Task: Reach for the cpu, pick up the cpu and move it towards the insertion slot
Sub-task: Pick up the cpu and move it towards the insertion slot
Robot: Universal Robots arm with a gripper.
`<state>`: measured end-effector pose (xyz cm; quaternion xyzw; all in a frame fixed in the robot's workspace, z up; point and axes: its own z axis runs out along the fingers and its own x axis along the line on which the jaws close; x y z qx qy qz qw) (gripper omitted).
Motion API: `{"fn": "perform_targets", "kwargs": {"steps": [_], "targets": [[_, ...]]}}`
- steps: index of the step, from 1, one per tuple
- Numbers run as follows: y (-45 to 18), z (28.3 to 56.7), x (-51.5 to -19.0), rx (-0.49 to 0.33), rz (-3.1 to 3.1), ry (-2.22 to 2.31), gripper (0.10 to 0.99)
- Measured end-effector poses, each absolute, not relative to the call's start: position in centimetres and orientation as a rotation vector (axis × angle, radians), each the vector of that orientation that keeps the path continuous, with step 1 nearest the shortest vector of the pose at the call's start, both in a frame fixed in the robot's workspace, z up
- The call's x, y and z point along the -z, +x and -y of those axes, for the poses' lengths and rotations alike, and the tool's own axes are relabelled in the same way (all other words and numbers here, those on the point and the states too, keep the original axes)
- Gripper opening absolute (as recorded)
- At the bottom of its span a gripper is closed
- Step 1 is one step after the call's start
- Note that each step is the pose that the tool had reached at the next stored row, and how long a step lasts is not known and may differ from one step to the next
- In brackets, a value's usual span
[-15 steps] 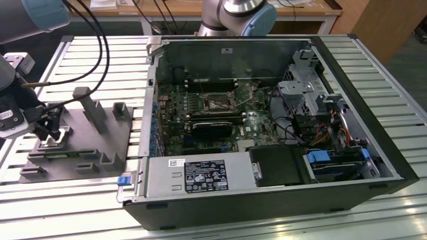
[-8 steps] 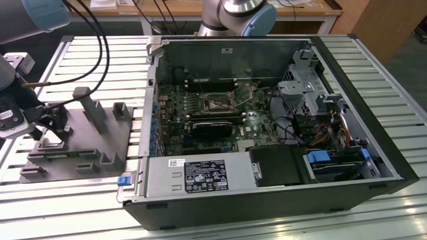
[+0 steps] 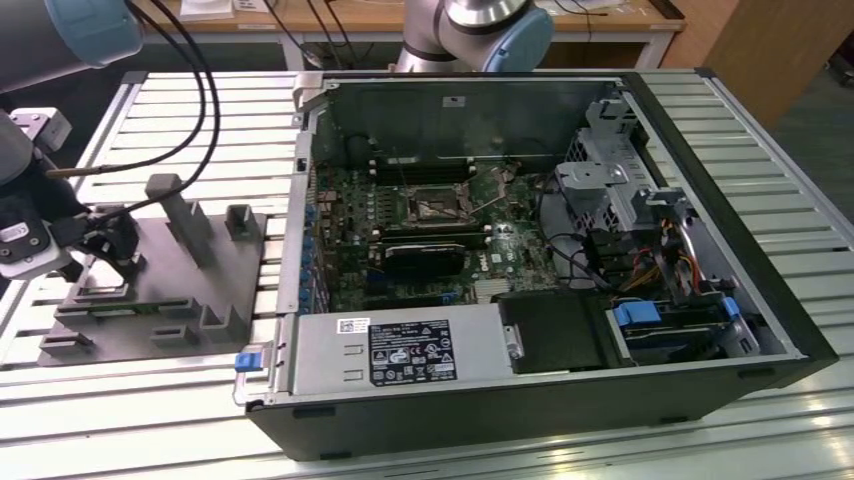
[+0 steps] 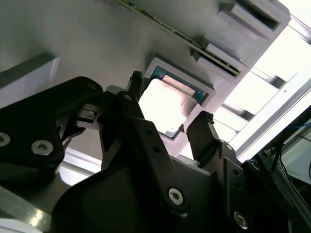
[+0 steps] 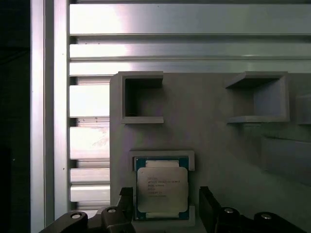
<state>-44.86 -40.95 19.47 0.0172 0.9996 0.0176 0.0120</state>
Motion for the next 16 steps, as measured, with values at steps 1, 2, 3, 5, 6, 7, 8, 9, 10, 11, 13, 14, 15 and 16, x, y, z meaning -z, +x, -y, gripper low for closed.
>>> {"fn": "perform_targets", "kwargs": {"steps": [1, 2, 3, 5, 6, 7, 8, 9, 10, 11, 13, 14, 15, 16], "targets": [[-44.86, 40.94, -19.38, -0.055, -3.117, 0.053, 0.647], [-44.86, 40.93, -19.31, -0.055, -3.117, 0.052, 0.647], [-44.86, 40.91, -19.28, -0.055, -3.117, 0.05, 0.647], [-44.85, 40.89, -19.19, -0.056, -3.117, 0.042, 0.647], [-44.86, 40.87, -19.16, -0.056, -3.117, 0.037, 0.647], [-44.86, 40.85, -19.13, -0.056, -3.117, 0.033, 0.647], [-44.86, 40.82, -19.11, -0.056, -3.117, 0.033, 0.647], [-44.86, 40.79, -19.08, -0.056, -3.117, 0.032, 0.647], [-44.86, 40.76, -19.06, -0.056, -3.117, 0.032, 0.647], [-44.85, 40.74, -19.02, -0.056, -3.117, 0.032, 0.647], [-44.86, 40.69, -18.94, -0.056, -3.117, 0.035, 0.647], [-44.86, 40.66, -18.91, -0.056, -3.117, 0.038, 0.647], [-44.85, 40.64, -18.86, -0.056, -3.117, 0.039, 0.647], [-44.85, 40.64, -18.79, -0.056, -3.117, 0.039, 0.647]]}}
